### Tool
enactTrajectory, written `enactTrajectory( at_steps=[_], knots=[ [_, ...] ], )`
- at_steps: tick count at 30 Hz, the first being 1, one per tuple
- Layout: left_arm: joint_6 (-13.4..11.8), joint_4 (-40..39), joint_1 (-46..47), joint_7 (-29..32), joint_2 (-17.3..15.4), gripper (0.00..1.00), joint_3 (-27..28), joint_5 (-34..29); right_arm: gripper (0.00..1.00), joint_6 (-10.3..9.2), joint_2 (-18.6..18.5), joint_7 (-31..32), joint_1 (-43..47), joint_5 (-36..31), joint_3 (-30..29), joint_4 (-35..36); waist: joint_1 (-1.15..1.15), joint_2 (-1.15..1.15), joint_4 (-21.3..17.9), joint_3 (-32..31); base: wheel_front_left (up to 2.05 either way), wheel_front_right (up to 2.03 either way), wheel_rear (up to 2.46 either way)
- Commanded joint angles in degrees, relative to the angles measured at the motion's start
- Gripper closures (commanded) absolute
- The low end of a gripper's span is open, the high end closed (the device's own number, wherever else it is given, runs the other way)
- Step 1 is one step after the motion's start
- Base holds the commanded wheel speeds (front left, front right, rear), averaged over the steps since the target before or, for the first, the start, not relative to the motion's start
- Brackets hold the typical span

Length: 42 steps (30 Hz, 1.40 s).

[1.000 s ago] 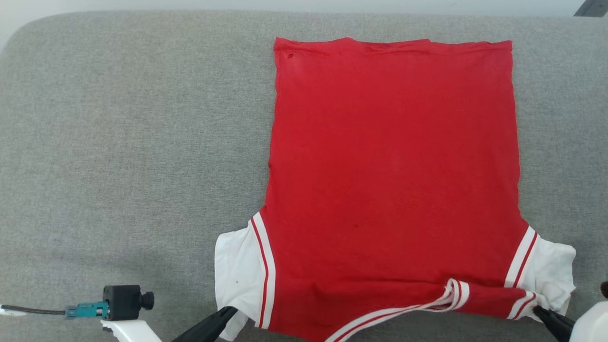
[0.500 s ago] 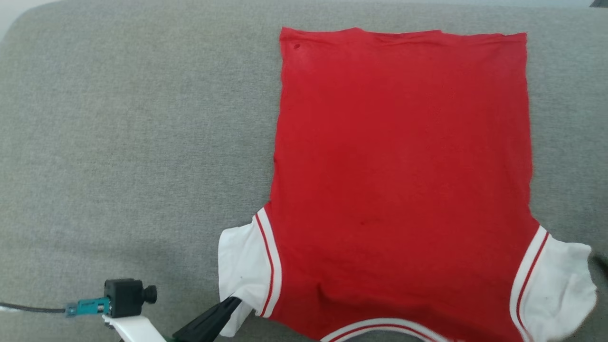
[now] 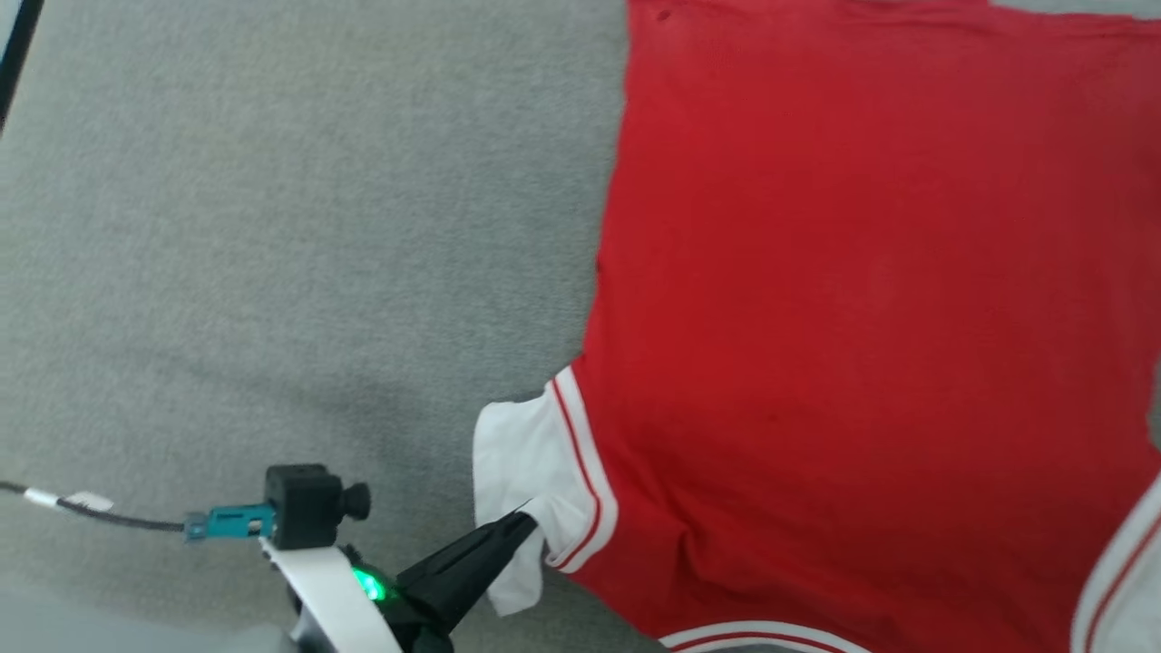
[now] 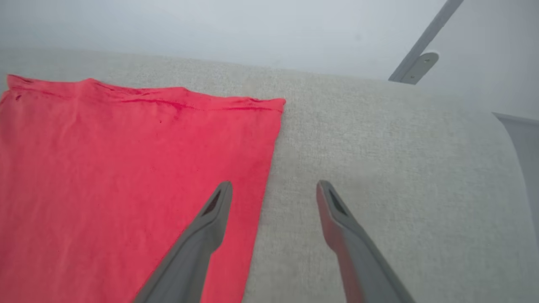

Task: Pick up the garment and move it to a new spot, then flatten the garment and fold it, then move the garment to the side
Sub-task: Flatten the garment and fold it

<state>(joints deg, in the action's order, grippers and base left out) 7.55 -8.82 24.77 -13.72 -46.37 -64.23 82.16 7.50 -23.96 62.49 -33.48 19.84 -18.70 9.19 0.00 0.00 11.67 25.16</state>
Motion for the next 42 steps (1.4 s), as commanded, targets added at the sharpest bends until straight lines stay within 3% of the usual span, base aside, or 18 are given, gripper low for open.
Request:
enactTrajectory(
  at_steps=[1,7,22,23,25,26,34,42],
  knots=[
    [-0.1,0.0,1.7,-0.5,0.6,1.00,-1.1,0.0,0.00,-0.02,-0.3,-0.3,-3.6,-2.6,0.0,-4.3,0.00,0.00,2.6,2.0,0.00,0.00,0.00],
    [-0.1,-0.1,4.7,-1.1,1.2,1.00,-3.1,1.3,0.00,-0.02,-1.5,0.7,-13.1,-9.9,-0.5,-16.1,0.00,0.00,4.8,5.0,0.00,0.00,0.00],
    [-0.1,-0.2,9.2,-1.6,1.9,1.00,-5.4,1.9,0.00,-0.01,2.1,-1.1,-19.7,-15.2,-0.8,-26.8,0.00,0.00,5.1,9.0,0.00,0.00,0.00],
    [-0.1,-0.2,9.3,-1.6,1.9,1.00,-5.4,1.9,0.16,-0.01,2.4,-0.9,-19.5,-15.3,-0.9,-27.3,0.00,0.00,5.0,9.0,0.00,0.00,0.00],
    [-0.1,-0.1,9.4,-1.6,2.0,1.00,-5.1,1.9,0.94,-0.01,3.0,-1.3,-19.3,-15.1,-1.3,-28.0,0.00,0.00,4.8,8.9,0.00,0.00,0.00],
    [-0.1,-0.1,9.3,-1.6,1.9,1.00,-5.0,1.9,1.00,-0.01,3.2,-1.6,-19.3,-15.1,-1.8,-28.3,0.00,0.00,4.6,8.8,0.00,0.00,0.00],
    [-0.1,1.5,5.9,-1.6,1.9,1.00,-2.4,2.0,1.00,-0.02,2.1,-4.2,-15.0,-10.6,-0.6,-26.2,0.00,0.00,2.6,3.2,0.00,0.00,0.00],
    [-0.1,2.8,0.2,-1.5,1.4,1.00,0.9,2.3,1.00,-0.02,-3.8,3.2,4.2,2.2,2.1,-12.6,0.00,0.00,0.1,-3.5,0.00,0.00,0.00]
  ],
)
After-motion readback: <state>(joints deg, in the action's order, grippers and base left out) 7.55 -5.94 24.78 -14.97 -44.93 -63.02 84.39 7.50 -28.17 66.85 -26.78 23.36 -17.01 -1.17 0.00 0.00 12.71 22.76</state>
